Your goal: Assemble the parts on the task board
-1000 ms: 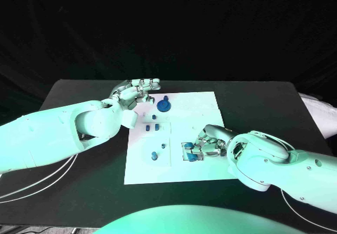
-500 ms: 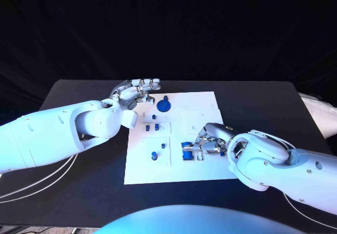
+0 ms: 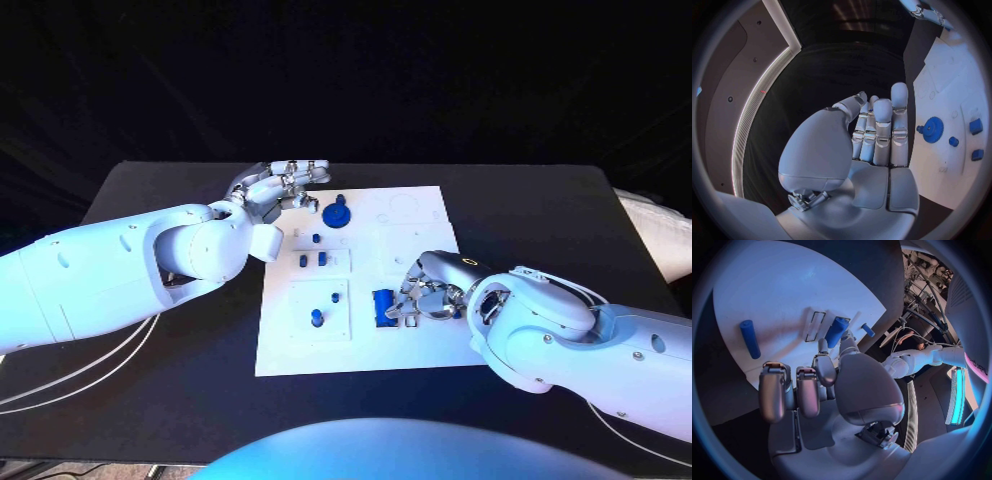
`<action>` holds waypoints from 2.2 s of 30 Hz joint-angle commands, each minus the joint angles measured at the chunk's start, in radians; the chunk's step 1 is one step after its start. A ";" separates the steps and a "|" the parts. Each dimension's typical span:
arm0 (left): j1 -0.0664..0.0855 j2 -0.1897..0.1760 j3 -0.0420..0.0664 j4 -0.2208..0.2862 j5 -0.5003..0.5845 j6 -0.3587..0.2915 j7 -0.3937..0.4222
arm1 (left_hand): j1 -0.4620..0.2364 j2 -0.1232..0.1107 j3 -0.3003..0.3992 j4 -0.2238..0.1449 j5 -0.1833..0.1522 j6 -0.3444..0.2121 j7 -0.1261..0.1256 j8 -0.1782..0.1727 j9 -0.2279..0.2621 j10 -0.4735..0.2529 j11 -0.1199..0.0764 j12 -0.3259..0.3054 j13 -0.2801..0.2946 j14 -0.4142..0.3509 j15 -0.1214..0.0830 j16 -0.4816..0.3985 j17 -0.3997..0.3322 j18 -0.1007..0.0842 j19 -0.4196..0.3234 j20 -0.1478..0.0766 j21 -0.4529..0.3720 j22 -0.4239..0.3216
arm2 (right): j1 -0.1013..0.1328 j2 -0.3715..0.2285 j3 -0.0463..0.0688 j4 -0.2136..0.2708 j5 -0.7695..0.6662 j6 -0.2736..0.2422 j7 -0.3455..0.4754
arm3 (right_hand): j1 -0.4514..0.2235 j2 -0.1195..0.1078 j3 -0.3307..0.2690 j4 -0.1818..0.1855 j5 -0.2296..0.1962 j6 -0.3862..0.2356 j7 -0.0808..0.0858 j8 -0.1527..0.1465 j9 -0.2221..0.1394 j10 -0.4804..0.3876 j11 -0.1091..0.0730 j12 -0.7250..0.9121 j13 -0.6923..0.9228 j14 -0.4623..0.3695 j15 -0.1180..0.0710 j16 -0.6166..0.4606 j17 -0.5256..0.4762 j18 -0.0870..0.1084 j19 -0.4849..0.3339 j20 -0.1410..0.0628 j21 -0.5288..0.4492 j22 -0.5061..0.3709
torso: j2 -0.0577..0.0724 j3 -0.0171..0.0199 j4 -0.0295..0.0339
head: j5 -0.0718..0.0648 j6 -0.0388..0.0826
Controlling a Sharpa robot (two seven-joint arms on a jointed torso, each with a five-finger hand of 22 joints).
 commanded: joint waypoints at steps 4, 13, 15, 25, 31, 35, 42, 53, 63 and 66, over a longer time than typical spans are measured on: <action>0.000 0.002 0.001 0.001 -0.005 0.021 0.002 | 0.005 0.004 -0.002 -0.004 0.002 -0.005 0.000 0.006 -0.001 -0.006 0.000 0.007 0.001 -0.008 -0.002 -0.006 -0.001 0.016 -0.008 -0.001 -0.004 -0.001 | 0.005 -0.051 0.001 0.027 0.035 -0.062 0.021 | -0.018 0.024 0.003 0.015 0.082 -0.024 0.007 -0.020 0.000 0.004 0.000 0.010 0.006 0.089 -0.001 0.002 0.199 -0.007 0.014 -0.003 -0.003 0.001 | -0.001 0.0004 -0.0020 | -0.005 0.002; 0.000 0.001 0.000 0.002 -0.005 0.019 0.002 | 0.005 0.004 -0.002 -0.004 0.002 -0.005 0.000 0.006 -0.001 -0.006 0.000 0.007 0.001 -0.008 -0.002 -0.006 -0.001 0.016 -0.008 -0.001 -0.004 -0.001 | 0.053 -0.184 0.002 0.057 0.092 -0.014 0.024 | -0.007 0.049 0.023 0.019 0.190 -0.066 0.025 -0.065 -0.024 -0.006 0.014 -0.008 0.001 0.090 0.011 0.005 0.205 -0.007 0.013 0.007 -0.002 0.003 | -0.001 -0.0022 -0.0045 | -0.024 0.010; 0.000 0.001 0.000 0.003 -0.006 0.019 0.002 | 0.005 0.004 -0.002 -0.004 0.002 -0.005 0.000 0.006 -0.001 -0.006 0.000 0.007 0.001 -0.008 -0.002 -0.006 -0.001 0.016 -0.008 -0.001 -0.004 -0.001 | 0.056 -0.201 0.001 0.054 0.071 0.003 0.021 | -0.002 0.049 0.026 0.017 0.200 -0.064 0.025 -0.068 -0.027 -0.008 0.015 -0.013 -0.001 0.090 0.012 0.005 0.206 -0.007 0.013 0.008 -0.002 0.004 | -0.001 -0.0006 -0.0058 | -0.027 0.011; 0.000 0.001 0.000 0.002 -0.006 0.021 0.002 | 0.005 0.005 -0.003 -0.005 0.002 -0.006 0.000 0.006 -0.001 -0.008 0.000 0.008 0.001 -0.010 -0.001 -0.007 -0.004 0.016 -0.010 -0.001 -0.007 -0.003 | 0.031 -0.210 -0.004 0.023 -0.030 0.040 0.011 | -0.002 0.048 0.028 0.018 0.205 -0.050 0.023 -0.066 -0.029 -0.013 0.014 -0.027 -0.008 0.089 0.012 0.002 0.200 -0.006 0.012 0.010 -0.004 0.002 | -0.001 0.0004 -0.0029 | -0.035 0.011; 0.000 0.000 0.000 0.001 -0.006 0.022 0.001 | 0.005 0.005 -0.003 -0.005 0.002 -0.006 0.000 0.006 -0.001 -0.008 0.000 0.008 0.001 -0.010 -0.001 -0.007 -0.004 0.016 -0.010 -0.001 -0.007 -0.003 | 0.012 -0.191 -0.005 0.004 -0.047 0.062 0.009 | -0.007 0.043 0.027 0.021 0.205 -0.038 0.020 -0.063 -0.029 -0.013 0.011 -0.028 -0.009 0.089 0.011 0.001 0.199 -0.006 0.011 0.009 -0.004 0.001 | 0.000 -0.0010 -0.0029 | -0.034 0.009; 0.000 0.000 0.000 0.000 -0.007 0.022 0.001 | 0.005 0.005 -0.003 -0.005 0.002 -0.006 0.000 0.006 -0.001 -0.008 0.000 0.008 0.001 -0.010 -0.001 -0.007 -0.004 0.016 -0.010 -0.001 -0.007 -0.003 | 0.005 -0.177 -0.006 -0.008 -0.060 0.074 0.008 | -0.007 0.042 0.026 0.021 0.205 -0.037 0.020 -0.063 -0.029 -0.013 0.011 -0.030 -0.009 0.089 0.011 0.001 0.199 -0.006 0.011 0.009 -0.004 0.001 | -0.001 -0.0007 -0.0030 | -0.032 0.007; 0.000 0.000 0.000 0.000 -0.007 0.024 0.000 | 0.005 0.005 -0.003 -0.005 0.002 -0.006 0.000 0.006 -0.001 -0.008 0.000 0.008 0.001 -0.010 -0.001 -0.007 -0.004 0.016 -0.010 -0.001 -0.007 -0.003 | 0.000 -0.158 -0.006 -0.026 -0.102 0.104 0.006 | 0.028 0.043 0.045 0.000 0.185 -0.028 0.015 -0.066 -0.031 -0.014 0.006 -0.034 -0.011 0.089 0.006 0.001 0.199 -0.006 0.010 0.006 -0.005 0.000 | -0.001 -0.0012 -0.0024 | -0.032 0.005; -0.001 -0.002 0.000 0.000 -0.008 0.028 -0.004 | 0.005 0.005 -0.003 -0.005 0.002 -0.007 0.000 0.007 -0.001 -0.009 0.001 0.009 0.001 -0.012 -0.001 -0.008 -0.006 0.017 -0.011 -0.001 -0.010 -0.005 | -0.013 -0.128 -0.006 -0.040 -0.252 0.225 0.002 | 0.108 0.034 0.112 -0.065 0.057 -0.008 0.011 -0.075 -0.038 -0.016 0.002 -0.042 -0.012 0.091 0.002 0.008 0.211 -0.009 0.013 0.001 0.000 0.013 | -0.001 -0.0010 -0.0036 | -0.028 0.002; -0.001 -0.002 0.000 -0.001 -0.010 0.034 -0.010 | 0.004 0.005 -0.004 -0.005 0.002 -0.007 0.001 0.007 -0.001 -0.010 0.001 0.009 0.001 -0.014 0.000 -0.010 -0.009 0.017 -0.013 -0.001 -0.012 -0.006 | -0.021 -0.112 -0.007 -0.041 -0.338 0.312 -0.002 | 0.116 0.019 0.139 -0.089 0.043 0.001 0.013 -0.081 -0.043 -0.019 0.003 -0.054 -0.016 0.091 0.003 0.009 0.214 -0.009 0.013 0.001 0.001 0.015 | -0.002 -0.0017 -0.0026 | -0.030 -0.001; -0.001 -0.001 0.000 0.000 -0.011 0.036 -0.012 | 0.003 0.005 -0.004 -0.005 0.002 -0.007 0.001 0.007 -0.001 -0.010 0.001 0.009 0.001 -0.014 0.000 -0.010 -0.009 0.017 -0.013 -0.001 -0.013 -0.007 | -0.021 -0.107 -0.007 -0.041 -0.340 0.323 -0.003 | 0.095 0.010 0.138 -0.081 0.045 -0.001 0.015 -0.086 -0.045 -0.020 0.005 -0.059 -0.018 0.091 0.005 0.008 0.212 -0.009 0.012 0.003 0.000 0.013 | -0.002 -0.0012 -0.0032 | -0.031 -0.001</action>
